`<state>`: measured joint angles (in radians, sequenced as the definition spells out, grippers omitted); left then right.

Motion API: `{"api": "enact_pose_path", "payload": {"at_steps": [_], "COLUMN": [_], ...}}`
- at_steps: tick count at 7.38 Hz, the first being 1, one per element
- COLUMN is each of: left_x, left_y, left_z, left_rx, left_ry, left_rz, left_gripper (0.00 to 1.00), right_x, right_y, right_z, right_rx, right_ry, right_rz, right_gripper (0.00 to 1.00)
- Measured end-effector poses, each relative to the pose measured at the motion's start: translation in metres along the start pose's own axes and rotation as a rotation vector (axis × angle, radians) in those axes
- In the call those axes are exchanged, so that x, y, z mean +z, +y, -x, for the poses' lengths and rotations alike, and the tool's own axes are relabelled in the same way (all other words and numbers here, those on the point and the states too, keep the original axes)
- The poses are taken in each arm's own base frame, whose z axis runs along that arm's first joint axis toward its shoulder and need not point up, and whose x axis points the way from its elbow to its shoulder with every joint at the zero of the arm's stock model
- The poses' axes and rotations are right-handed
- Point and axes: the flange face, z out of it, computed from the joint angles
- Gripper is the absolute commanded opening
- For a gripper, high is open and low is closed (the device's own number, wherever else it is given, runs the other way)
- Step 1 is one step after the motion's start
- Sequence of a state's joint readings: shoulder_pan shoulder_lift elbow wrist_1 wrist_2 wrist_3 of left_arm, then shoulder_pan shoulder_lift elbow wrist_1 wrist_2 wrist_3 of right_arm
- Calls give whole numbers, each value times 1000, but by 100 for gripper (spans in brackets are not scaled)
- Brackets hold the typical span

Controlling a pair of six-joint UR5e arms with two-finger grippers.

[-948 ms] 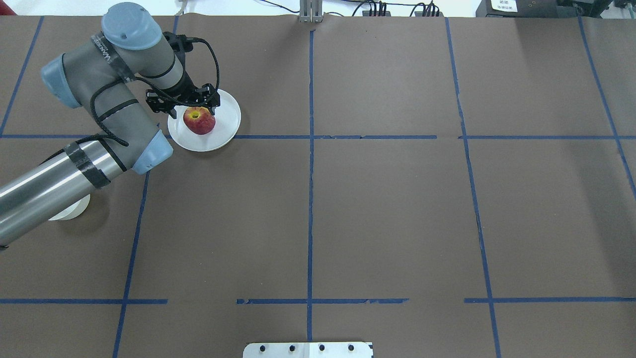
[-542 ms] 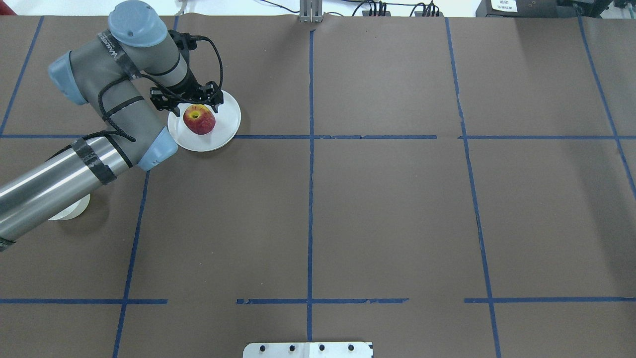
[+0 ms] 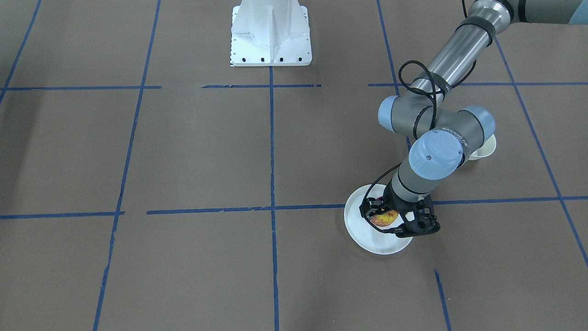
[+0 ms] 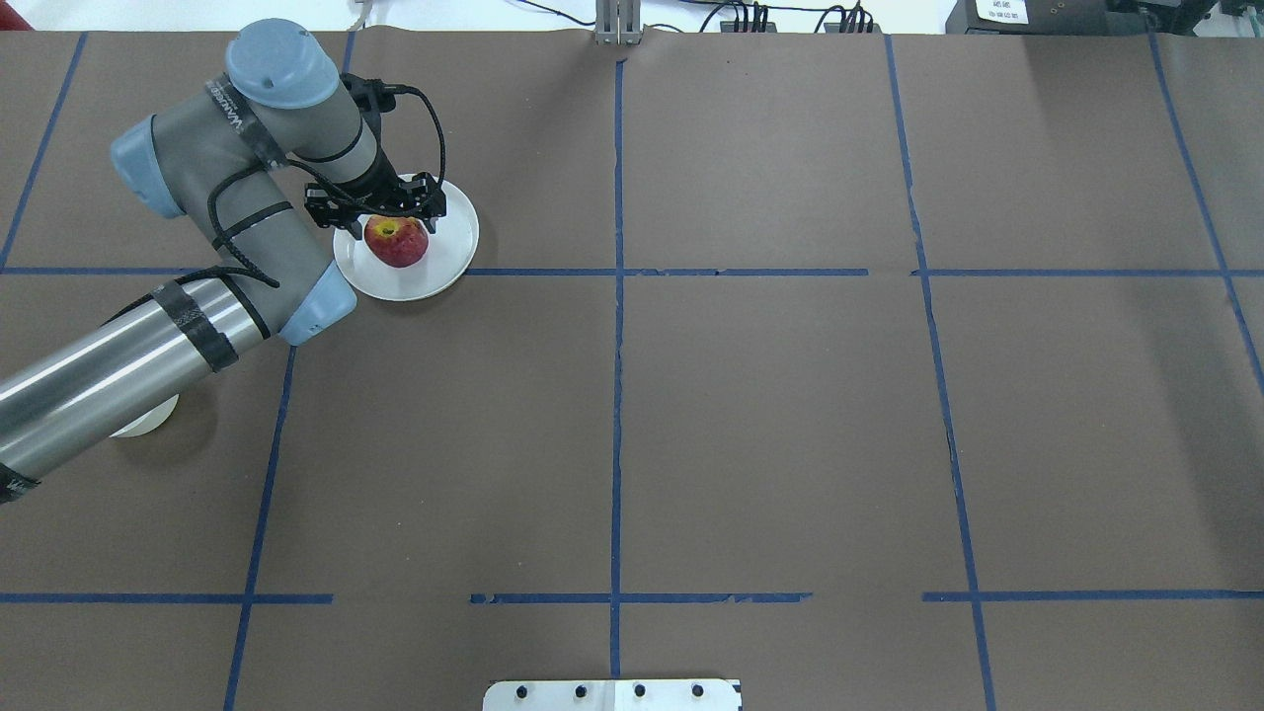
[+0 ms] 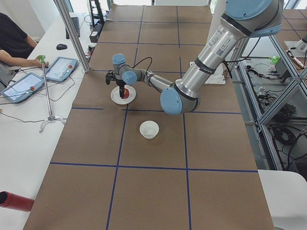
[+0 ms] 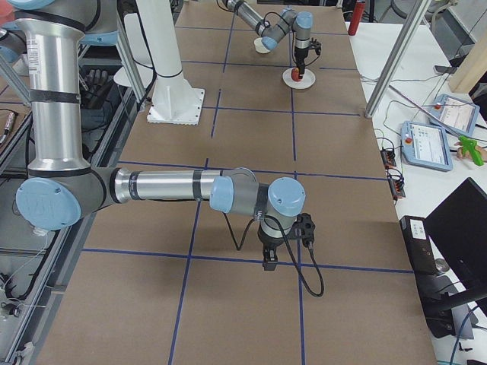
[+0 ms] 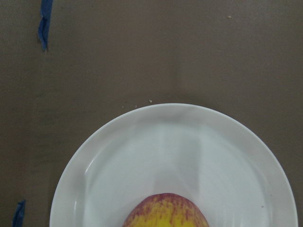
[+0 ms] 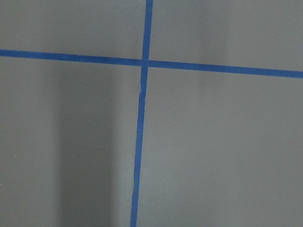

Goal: Move apple from plate to bowl
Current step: 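Lift the apple with the left gripper and carry it toward the white bowl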

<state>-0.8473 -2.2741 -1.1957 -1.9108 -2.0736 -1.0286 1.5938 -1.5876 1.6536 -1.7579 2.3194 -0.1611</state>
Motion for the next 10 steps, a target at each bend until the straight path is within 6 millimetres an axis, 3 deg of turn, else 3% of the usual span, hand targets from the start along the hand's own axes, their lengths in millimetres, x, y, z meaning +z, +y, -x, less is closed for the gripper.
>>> {"api": "enact_pose_path", "payload": {"at_steps": [1, 3, 4, 5, 7, 8, 10], "left_x": [2, 4, 3, -2, -53, -85, -133], "left_y": [1, 4, 5, 3, -5, 1, 35], "left_z": [0, 0, 0, 0, 5, 11, 48], "left_rx": [4, 10, 12, 17, 54, 75, 104], "left_ry": [0, 2, 4, 13, 33, 26, 36], "left_rz": [2, 7, 11, 14, 38, 45, 20], "left_gripper": [78, 16, 0, 0, 0, 0, 0], "right_x": [0, 0, 0, 0, 0, 0, 0], "right_y": [0, 0, 0, 0, 0, 0, 0], "right_z": [0, 0, 0, 0, 0, 0, 0], "right_rx": [0, 0, 0, 0, 0, 0, 0], "right_ry": [0, 0, 0, 0, 0, 0, 0], "right_rz": [0, 0, 0, 0, 0, 0, 0], "right_gripper": [100, 100, 100, 100, 100, 100, 100]}}
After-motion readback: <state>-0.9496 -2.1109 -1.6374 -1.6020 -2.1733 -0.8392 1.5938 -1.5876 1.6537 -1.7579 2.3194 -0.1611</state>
